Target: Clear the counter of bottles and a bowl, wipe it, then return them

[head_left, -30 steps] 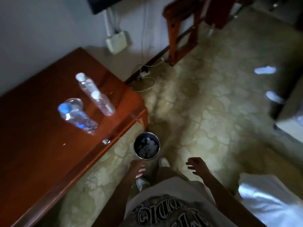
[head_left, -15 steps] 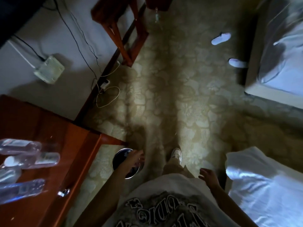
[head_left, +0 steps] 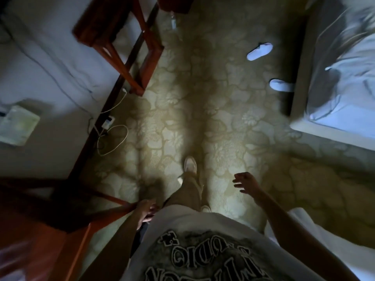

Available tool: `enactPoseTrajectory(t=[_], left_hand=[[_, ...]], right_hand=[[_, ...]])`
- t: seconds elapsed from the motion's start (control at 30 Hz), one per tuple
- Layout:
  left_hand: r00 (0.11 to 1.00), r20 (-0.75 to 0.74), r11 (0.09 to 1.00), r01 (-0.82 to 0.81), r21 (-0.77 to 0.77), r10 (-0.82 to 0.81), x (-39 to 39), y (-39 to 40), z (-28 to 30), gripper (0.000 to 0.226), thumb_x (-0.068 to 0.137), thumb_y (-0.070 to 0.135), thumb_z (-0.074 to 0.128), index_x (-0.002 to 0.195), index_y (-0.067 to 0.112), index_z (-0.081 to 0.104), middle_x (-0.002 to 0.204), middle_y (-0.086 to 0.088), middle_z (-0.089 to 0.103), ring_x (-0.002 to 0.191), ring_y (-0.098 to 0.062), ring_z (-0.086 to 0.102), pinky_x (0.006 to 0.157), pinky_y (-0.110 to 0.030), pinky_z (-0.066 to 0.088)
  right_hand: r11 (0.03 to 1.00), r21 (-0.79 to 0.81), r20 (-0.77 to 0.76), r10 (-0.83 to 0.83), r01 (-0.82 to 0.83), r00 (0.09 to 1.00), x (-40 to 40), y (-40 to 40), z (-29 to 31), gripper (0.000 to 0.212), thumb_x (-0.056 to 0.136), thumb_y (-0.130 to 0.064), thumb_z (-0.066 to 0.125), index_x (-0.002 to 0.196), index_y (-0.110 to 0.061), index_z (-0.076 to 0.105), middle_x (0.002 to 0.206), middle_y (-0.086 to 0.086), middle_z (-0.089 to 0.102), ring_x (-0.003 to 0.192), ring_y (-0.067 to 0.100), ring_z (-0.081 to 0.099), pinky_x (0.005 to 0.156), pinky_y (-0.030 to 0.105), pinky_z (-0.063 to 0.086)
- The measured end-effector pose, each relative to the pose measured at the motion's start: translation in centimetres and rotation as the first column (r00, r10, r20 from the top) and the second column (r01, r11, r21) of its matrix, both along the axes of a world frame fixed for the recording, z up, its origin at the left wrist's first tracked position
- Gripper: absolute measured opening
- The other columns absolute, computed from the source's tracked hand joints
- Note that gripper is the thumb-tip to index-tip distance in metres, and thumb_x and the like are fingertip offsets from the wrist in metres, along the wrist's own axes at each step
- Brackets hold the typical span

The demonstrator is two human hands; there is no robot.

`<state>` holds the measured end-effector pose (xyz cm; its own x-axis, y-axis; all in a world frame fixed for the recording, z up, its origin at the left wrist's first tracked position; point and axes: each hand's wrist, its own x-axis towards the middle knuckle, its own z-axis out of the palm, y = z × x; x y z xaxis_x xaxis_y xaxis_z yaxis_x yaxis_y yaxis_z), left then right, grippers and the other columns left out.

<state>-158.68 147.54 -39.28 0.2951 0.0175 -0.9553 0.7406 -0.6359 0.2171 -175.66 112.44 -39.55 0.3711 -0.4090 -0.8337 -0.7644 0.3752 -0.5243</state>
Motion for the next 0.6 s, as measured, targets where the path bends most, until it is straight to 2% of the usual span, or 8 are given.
enactPoseTrajectory(t=[0.17,0.23,0.37,0.4,0.47,0.53,0.6], left_hand=[[0.994,-0.035,0.994,0.104,0.009,-0.104,9.3,-10.1,-2.6,0.031,0.100,0.024,0.050,0.113,-0.001,0.063,0.082,-0.010,0.064,0.070,-0.022,0.057,0.058,-0.026,0.041],[0.991,0.008,0.990,0.135,0.043,-0.136,14.3,-15.1,-3.4,0.029,0.098,0.019,0.053,0.111,-0.005,0.063,0.078,-0.011,0.064,0.067,-0.024,0.058,0.060,-0.026,0.043],[0.948,0.113,0.953,0.303,-0.028,-0.298,24.4,-26.9,-1.6,0.028,0.096,0.021,0.055,0.112,-0.001,0.062,0.093,-0.013,0.069,0.080,-0.025,0.065,0.066,-0.029,0.049],[0.926,0.149,0.931,0.360,-0.062,-0.348,26.7,-29.9,-0.9,0.028,0.096,0.024,0.056,0.112,0.002,0.063,0.097,-0.012,0.071,0.081,-0.024,0.066,0.066,-0.028,0.050],[0.882,0.221,0.886,0.448,-0.122,-0.415,31.2,-35.1,0.8,0.027,0.096,0.028,0.055,0.112,0.006,0.062,0.100,-0.010,0.072,0.083,-0.021,0.068,0.067,-0.028,0.051],[0.855,0.269,0.850,0.496,-0.175,-0.443,35.2,-39.8,1.8,0.025,0.097,0.028,0.054,0.111,0.009,0.062,0.100,-0.010,0.072,0.083,-0.021,0.069,0.068,-0.028,0.051],[0.846,0.284,0.844,0.508,-0.173,-0.451,38.9,-43.7,2.1,0.023,0.097,0.027,0.054,0.109,0.010,0.062,0.100,-0.009,0.072,0.083,-0.021,0.069,0.068,-0.029,0.051]], right_hand=[[0.989,0.007,-0.081,-0.149,0.150,0.985,2.2,-6.3,-1.2,0.021,0.100,-0.022,0.050,0.115,-0.009,0.054,0.101,0.009,0.065,0.085,0.020,0.062,0.066,0.030,0.046],[0.970,0.008,-0.133,-0.238,0.241,0.962,2.8,-8.4,-1.4,0.025,0.101,-0.022,0.047,0.120,-0.006,0.053,0.100,0.008,0.064,0.084,0.020,0.061,0.066,0.031,0.045],[0.917,-0.018,-0.213,-0.393,0.399,0.895,6.0,-12.9,-1.0,0.031,0.100,-0.015,0.048,0.125,0.004,0.051,0.090,0.010,0.064,0.079,0.023,0.060,0.071,0.036,0.044],[0.902,-0.021,-0.231,-0.423,0.430,0.876,7.2,-14.3,-1.0,0.032,0.100,-0.013,0.048,0.125,0.007,0.050,0.087,0.012,0.063,0.075,0.025,0.060,0.068,0.035,0.044],[0.889,-0.008,-0.238,-0.447,0.459,0.862,9.9,-16.7,-0.6,0.032,0.099,-0.008,0.048,0.125,0.011,0.048,0.083,0.015,0.060,0.064,0.026,0.061,0.052,0.030,0.047],[0.872,0.006,-0.226,-0.475,0.489,0.851,13.0,-19.1,-0.4,0.031,0.100,-0.009,0.046,0.125,0.008,0.049,0.082,0.014,0.059,0.058,0.022,0.063,0.038,0.022,0.046],[0.864,0.044,-0.237,-0.478,0.501,0.846,16.3,-21.8,-1.0,0.028,0.100,-0.011,0.048,0.123,0.005,0.050,0.083,0.013,0.060,0.050,0.016,0.063,0.036,0.020,0.044]])
